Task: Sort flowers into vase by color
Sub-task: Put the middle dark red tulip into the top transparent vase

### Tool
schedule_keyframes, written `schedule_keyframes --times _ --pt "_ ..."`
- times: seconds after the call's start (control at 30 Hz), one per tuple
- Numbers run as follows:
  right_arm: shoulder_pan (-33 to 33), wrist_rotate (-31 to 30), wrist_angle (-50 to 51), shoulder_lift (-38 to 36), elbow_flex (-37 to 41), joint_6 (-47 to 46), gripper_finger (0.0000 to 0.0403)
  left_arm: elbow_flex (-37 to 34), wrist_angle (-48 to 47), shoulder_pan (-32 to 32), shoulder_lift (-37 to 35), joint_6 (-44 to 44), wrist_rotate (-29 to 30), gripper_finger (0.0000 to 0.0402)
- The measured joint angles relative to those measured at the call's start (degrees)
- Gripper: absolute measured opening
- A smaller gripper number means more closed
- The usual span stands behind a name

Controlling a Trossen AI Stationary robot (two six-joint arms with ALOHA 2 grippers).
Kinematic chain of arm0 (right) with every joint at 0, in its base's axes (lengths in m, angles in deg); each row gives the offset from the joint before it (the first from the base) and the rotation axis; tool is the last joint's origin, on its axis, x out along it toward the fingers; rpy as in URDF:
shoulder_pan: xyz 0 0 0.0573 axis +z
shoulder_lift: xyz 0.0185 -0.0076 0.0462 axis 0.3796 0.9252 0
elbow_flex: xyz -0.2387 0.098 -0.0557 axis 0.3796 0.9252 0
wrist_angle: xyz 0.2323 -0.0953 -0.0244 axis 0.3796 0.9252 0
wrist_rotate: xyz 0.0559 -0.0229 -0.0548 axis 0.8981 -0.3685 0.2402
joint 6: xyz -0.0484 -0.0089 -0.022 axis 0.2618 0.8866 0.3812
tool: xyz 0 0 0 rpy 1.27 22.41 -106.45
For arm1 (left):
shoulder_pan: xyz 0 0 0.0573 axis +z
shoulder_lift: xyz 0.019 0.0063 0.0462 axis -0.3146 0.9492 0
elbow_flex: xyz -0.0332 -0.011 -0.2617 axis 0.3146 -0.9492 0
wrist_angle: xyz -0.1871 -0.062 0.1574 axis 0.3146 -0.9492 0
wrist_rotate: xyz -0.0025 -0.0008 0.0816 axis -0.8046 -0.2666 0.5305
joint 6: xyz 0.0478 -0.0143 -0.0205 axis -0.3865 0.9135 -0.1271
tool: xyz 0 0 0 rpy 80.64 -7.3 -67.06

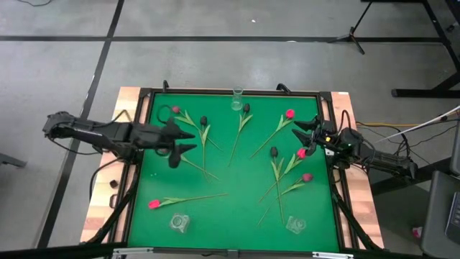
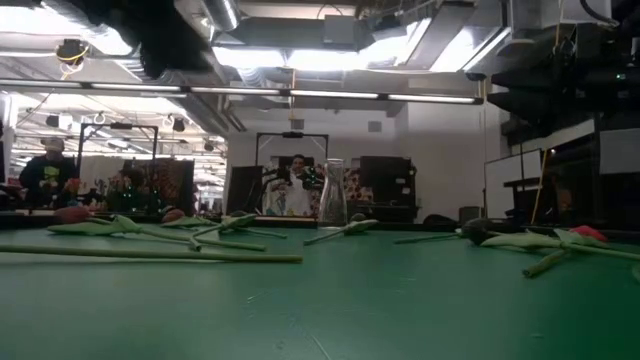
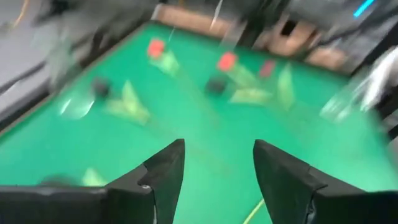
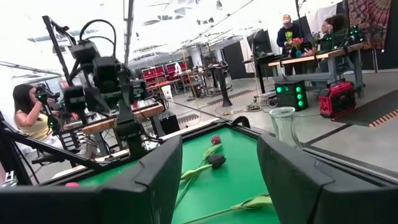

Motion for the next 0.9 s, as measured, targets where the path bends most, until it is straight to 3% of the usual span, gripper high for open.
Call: schedule_keyframes --times 0.2,0.43,0.63,0.8,0.9 --pt "0.0 0.0 0.23 0.0 0.0 -0.08 0.0209 1.48 -7.33 0.03 5.92 0.18 -0.76 0.0187" --pt "0.09 -0.05 2.46 3.15 -0.15 -2.05 0.0209 1.48 -9.85 0.03 7.95 3.86 -1.72 0.0186" --pt "0.04 -3.89 1.06 13.59 -6.07 -0.49 0.0209 1.48 -9.32 0.08 7.99 6.94 0.01 0.0186" --pt "0.02 -3.01 0.23 24.52 -15.76 3.89 0.0209 1.55 -8.22 1.0 7.96 10.82 -0.21 0.0186" --pt "0.02 -2.16 2.08 30.6 -21.5 5.82 0.0209 3.93 -12.78 2.57 7.99 13.98 -1.61 0.0186"
